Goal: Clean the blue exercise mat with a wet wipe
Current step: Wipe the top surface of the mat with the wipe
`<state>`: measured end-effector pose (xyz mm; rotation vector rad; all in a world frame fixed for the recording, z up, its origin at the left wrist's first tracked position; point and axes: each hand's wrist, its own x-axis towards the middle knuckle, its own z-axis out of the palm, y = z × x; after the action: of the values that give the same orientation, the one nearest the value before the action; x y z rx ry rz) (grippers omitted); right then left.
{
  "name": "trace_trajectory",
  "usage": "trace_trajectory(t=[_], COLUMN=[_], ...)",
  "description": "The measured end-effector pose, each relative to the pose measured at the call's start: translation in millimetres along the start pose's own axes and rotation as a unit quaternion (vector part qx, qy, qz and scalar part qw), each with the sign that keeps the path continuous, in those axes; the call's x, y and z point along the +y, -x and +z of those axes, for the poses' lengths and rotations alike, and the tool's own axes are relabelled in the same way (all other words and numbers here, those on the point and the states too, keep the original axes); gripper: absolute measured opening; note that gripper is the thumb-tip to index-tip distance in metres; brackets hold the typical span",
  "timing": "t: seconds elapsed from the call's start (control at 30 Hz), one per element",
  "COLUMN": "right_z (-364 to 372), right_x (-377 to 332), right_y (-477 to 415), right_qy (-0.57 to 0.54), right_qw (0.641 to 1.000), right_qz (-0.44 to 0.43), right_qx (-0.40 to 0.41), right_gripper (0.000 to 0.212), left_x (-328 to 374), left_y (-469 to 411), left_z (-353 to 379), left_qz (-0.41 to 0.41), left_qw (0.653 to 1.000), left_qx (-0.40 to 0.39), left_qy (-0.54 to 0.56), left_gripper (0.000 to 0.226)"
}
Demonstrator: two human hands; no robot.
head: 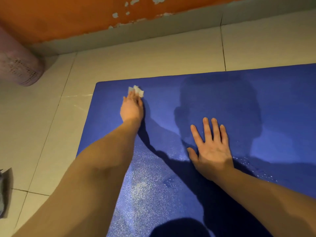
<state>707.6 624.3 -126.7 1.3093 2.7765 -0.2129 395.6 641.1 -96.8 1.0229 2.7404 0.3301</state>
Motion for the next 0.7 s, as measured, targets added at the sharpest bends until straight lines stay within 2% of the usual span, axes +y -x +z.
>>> trace_trajectory(t=[0.03, 0.1, 0.2, 0.37, 0.43, 0.5, 0.57, 0.7], right_z=[0, 0, 0, 0, -1, 0, 1, 0], right_x=[0, 0, 0, -1, -1, -1, 0, 0], right_y=[0, 0, 1, 0, 0, 0, 0, -1], right_qy=[-0.003, -0.008, -0.007, 0.000, 0.004, -0.006, -0.019, -0.026], right_qw=[1.000, 1.000, 1.000, 1.000, 1.000, 1.000, 1.000, 1.000], right_qz=[0.000, 0.001, 0.000, 0.002, 0.004, 0.002, -0.001, 0.001], right_qx=[0.000, 0.004, 0.004, 0.006, 0.001, 0.007, 0.017, 0.007], right_gripper=[0.076, 0.076, 0.075, 0.077, 0.077, 0.077, 0.075, 0.073], left_x=[1, 9, 31, 74, 75, 62, 43, 38], left_y=[-8, -17, -17, -5, -2, -10, -24, -45], left_z=[1, 10, 21, 34, 36, 29, 20, 14], left_qz=[-0.034, -0.040, 0.013, 0.154, 0.182, 0.137, 0.054, -0.048], left_qw=[0.999, 0.999, 0.999, 0.987, 0.981, 0.990, 0.998, 0.998], left_qx=[0.003, 0.014, 0.034, -0.039, -0.053, -0.036, 0.001, 0.030], left_qy=[-0.001, 0.012, 0.031, -0.021, -0.029, 0.001, 0.021, 0.024], left_gripper=[0.050, 0.047, 0.042, 0.054, 0.053, 0.054, 0.051, 0.038])
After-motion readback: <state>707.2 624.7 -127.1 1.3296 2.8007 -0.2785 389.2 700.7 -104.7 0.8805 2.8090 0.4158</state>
